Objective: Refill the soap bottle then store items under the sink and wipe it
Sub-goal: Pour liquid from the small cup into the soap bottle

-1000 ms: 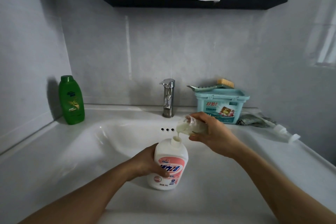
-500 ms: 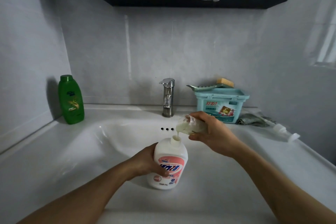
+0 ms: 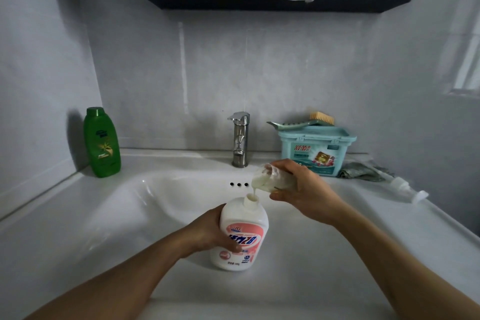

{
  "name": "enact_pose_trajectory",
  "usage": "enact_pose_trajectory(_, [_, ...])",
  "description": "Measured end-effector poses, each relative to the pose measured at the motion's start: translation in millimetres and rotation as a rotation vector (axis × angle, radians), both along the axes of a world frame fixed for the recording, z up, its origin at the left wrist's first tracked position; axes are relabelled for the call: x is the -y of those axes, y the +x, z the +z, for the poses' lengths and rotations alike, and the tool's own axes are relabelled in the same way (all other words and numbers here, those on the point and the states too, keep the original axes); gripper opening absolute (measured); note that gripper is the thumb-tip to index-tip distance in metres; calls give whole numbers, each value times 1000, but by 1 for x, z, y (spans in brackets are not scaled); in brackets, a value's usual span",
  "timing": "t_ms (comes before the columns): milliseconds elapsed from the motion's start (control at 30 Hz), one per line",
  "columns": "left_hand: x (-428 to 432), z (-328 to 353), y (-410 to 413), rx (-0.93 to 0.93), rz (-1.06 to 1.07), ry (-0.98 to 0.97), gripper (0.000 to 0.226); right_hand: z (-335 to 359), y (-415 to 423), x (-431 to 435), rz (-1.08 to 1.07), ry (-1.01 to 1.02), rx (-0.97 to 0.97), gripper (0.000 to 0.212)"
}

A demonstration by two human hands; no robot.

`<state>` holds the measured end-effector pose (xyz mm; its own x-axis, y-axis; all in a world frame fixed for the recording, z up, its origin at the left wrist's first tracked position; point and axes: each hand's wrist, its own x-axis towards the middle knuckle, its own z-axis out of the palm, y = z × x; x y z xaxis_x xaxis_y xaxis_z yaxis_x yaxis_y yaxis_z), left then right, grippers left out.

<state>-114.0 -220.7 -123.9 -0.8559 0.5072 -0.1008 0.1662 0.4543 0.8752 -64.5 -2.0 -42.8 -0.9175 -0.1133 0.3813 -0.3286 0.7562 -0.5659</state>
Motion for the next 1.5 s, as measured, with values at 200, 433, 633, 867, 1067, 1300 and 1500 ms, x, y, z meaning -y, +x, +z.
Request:
enact_pose_trajectory(200, [0,0,0,-8,3,-4,71,0,0,0,1,-4,7,54])
enact_pose_trajectory(433, [0,1,1,-8,-6,13,67,1,0,1,2,-5,-1,53])
enact_pose_trajectory(633, [0,-1,0,-15,2,13,68,1,1,0,-1,2,-16,52])
enact_pose_trajectory(867, [0,-1,0,-2,6,6,67,2,2,2,-2,7,-12,53])
enact_pose_trajectory(1067, [1,-2,-1,9,2,11,69,2,2,1,2,7,-10,53])
enact_pose_trajectory(1300, [1,-2,-1,12,7,6,68,1,2,2,7,1,-2,52])
enact_pose_trajectory(1500, [0,0,0,2,16,-7,69,0,0,0,9,-3,-5,52])
